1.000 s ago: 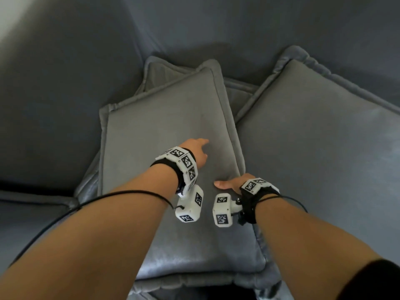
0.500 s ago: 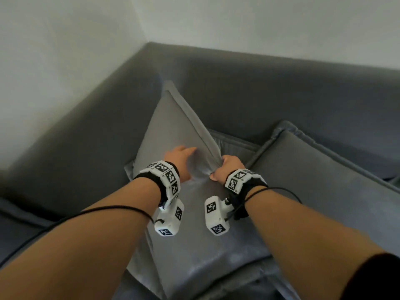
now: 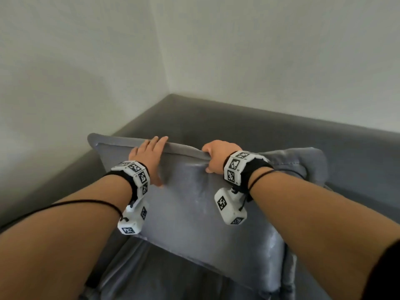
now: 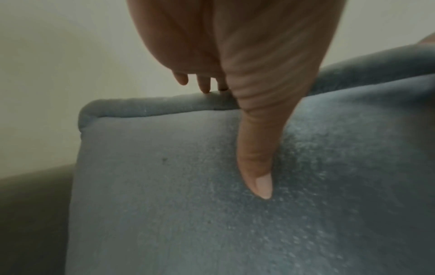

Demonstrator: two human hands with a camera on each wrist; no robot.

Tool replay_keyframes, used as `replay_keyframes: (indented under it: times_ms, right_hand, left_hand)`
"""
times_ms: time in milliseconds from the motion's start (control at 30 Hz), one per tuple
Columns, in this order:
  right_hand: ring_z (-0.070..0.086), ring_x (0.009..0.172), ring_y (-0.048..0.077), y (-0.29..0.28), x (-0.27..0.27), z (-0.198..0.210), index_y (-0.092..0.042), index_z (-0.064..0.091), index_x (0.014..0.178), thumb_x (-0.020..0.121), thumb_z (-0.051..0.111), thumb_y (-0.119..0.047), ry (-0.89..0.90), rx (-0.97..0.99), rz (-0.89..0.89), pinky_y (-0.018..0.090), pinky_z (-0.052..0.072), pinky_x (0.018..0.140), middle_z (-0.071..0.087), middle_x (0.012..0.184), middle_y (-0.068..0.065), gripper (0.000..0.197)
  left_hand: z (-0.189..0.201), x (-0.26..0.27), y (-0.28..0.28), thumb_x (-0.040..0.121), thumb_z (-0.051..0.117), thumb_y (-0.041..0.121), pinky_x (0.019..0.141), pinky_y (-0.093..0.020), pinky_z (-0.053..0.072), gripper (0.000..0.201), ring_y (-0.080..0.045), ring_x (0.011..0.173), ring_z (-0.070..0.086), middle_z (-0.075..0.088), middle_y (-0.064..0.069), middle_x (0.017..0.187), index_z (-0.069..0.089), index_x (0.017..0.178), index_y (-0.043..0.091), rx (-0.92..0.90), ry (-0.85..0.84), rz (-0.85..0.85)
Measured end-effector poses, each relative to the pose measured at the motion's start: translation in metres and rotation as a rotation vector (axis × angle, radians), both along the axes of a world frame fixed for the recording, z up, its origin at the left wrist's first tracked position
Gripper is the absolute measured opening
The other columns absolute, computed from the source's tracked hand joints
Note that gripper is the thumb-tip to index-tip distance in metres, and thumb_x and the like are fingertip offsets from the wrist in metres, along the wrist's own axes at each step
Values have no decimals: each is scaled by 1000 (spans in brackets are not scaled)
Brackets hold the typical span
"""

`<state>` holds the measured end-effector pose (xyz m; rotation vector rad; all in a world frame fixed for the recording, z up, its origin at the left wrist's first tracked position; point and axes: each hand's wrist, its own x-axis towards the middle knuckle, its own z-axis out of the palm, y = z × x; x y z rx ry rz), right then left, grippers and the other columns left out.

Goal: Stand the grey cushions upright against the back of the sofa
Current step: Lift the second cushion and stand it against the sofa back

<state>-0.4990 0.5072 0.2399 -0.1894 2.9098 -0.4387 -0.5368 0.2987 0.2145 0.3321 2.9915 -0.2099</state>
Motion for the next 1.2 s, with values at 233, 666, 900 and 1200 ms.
replay_keyframes:
  times_ms: [233, 666, 900, 1200]
  right_hand:
    - [63, 100, 24, -35, -41, -17, -29, 56, 94, 74, 71, -31, 16, 181, -29, 32, 33, 80, 57, 86, -6, 24]
    - [59, 108, 25, -74, -40, -63, -26, 46, 99, 63, 77, -43, 96, 228, -262, 44, 30, 91, 64, 106, -2, 50]
    - [62, 99, 25, -86, -49, 21, -26, 55, 92, 61, 80, -43, 213, 237, -133, 43, 29, 88, 58, 87, -6, 43]
    - [36, 128, 26, -177, -120, 53, -29, 53, 115, 72, 73, -32, 398, 214, -14, 53, 20, 106, 50, 127, 3, 48]
  left_hand:
    - [-36, -59, -33, 35, 83, 64, 118, -48, 18, 120, -22, 130, 43, 46, 2, 133, 34, 137, 25, -42, 38, -168]
    - [-59, -56, -28, 50, 71, 74, 79, -36, 45, 79, -26, 97, 67, 69, 0, 104, 49, 105, 22, 3, 8, -232]
    - [19, -40, -48, 46, 76, 67, 79, -37, 54, 70, -26, 89, 66, 66, 3, 92, 56, 98, 25, 151, -19, -93]
    - [60, -68, -128, 60, 80, 57, 71, -32, 50, 64, -29, 86, 65, 59, -3, 84, 61, 102, 13, 206, 130, 159]
